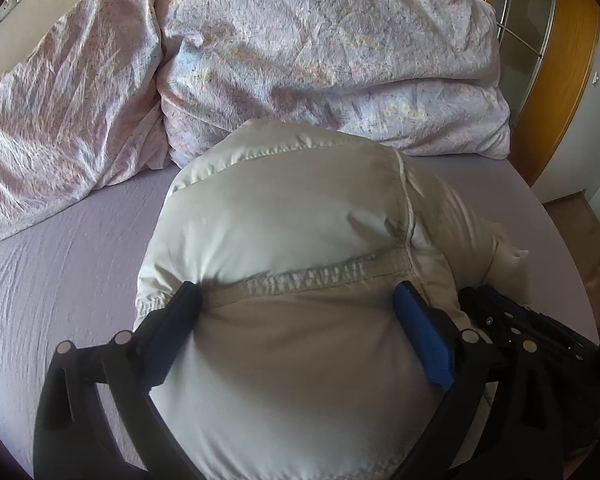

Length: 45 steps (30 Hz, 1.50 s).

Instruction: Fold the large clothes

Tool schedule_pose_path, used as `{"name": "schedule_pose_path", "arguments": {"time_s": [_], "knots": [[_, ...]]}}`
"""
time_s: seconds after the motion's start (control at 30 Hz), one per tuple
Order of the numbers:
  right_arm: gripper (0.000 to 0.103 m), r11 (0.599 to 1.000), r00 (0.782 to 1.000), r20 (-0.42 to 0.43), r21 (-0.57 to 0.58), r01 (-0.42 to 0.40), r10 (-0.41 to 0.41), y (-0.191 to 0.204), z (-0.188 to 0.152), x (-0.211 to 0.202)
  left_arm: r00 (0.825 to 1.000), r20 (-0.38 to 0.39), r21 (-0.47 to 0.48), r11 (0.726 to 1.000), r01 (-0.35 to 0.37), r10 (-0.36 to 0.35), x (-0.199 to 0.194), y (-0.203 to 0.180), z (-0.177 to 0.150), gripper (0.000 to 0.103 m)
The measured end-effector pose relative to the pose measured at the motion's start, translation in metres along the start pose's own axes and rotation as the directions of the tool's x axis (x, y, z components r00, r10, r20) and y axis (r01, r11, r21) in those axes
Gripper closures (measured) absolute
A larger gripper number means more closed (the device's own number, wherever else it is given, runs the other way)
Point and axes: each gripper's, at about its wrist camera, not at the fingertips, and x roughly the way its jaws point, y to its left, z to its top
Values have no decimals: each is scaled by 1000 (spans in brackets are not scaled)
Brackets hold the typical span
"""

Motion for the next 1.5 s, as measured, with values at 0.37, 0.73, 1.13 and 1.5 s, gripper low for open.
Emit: {"name": "schedule_pose_path", "arguments": {"time_s": [0.37, 0.73, 1.13, 1.5], "knots": [[79, 1000, 1000, -12, -16, 16, -17, 3, 5, -2, 998, 56, 29, 999, -40, 38, 1, -3, -5, 4], [79, 998, 998, 30, -22, 60, -60, -4, 22, -28, 997, 77, 43, 999, -12, 9, -21, 10, 18, 5], [80, 992, 994, 40, -79, 103, -100, -8, 1, 0, 996, 91, 46, 999, -20, 16, -2, 5, 1, 2], [80, 989, 992, 70, -98, 107, -101, -7, -4, 3, 990, 137, 33, 999, -24, 19, 5, 7, -9, 2]]}}
